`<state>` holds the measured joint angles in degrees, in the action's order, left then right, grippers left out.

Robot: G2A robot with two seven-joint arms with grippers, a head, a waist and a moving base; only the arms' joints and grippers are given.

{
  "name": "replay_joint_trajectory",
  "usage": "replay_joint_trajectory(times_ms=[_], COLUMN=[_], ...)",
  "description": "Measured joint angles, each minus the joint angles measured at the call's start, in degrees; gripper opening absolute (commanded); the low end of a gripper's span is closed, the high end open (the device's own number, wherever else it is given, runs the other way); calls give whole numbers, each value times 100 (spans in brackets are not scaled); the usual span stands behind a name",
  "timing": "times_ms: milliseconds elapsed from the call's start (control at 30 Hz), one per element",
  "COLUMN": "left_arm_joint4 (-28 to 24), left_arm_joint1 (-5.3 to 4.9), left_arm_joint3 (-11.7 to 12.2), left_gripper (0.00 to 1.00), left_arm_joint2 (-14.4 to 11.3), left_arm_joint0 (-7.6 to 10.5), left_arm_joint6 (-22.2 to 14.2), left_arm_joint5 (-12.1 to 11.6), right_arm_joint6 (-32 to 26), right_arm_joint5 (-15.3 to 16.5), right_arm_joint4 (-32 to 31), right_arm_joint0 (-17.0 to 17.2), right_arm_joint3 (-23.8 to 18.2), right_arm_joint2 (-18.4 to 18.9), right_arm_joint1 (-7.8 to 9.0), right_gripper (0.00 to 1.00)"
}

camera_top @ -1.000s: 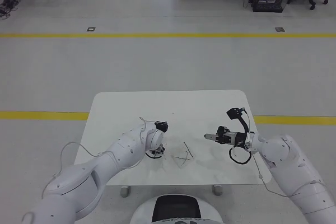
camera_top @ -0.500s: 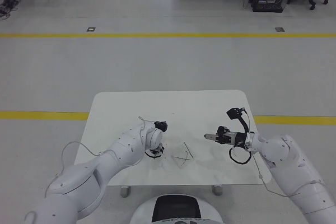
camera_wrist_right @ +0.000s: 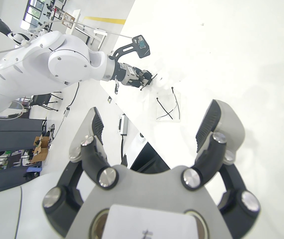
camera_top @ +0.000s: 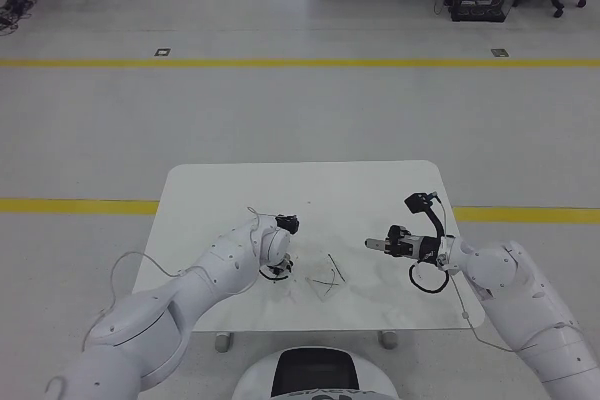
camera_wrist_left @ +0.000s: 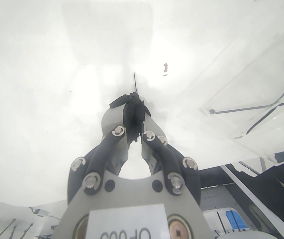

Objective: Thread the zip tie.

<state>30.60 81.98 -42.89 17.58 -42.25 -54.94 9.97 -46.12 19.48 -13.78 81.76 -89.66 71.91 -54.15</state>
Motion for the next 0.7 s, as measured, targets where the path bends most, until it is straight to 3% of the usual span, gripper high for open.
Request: replay_joint_trajectory(times_ms=[167,467,567,700], left_arm_joint4=[56,187,57,-446], left_arm_joint1=[-120,-446,-594,-880], left_arm_joint3=[-274,-996,-1239,-1536], left_gripper=[0,0,0,0], left_arm_joint2=[95,358,571,1091], left_arm_joint0=[-8,-178,-258,-420], left_arm_joint6=[-116,-261,-262,-281], left_arm_joint5=[83,263,136,-480], right_arm_joint6=[0,0,0,0], right_arm_joint5=[0,0,0,0], right_arm_joint4=[0,0,0,0], right_arm_joint0=[0,0,0,0], right_arm_joint3=[0,0,0,0], right_arm_joint2=[0,0,0,0], right_arm_joint1=[0,0,0,0], right_gripper=[100,100,100,100])
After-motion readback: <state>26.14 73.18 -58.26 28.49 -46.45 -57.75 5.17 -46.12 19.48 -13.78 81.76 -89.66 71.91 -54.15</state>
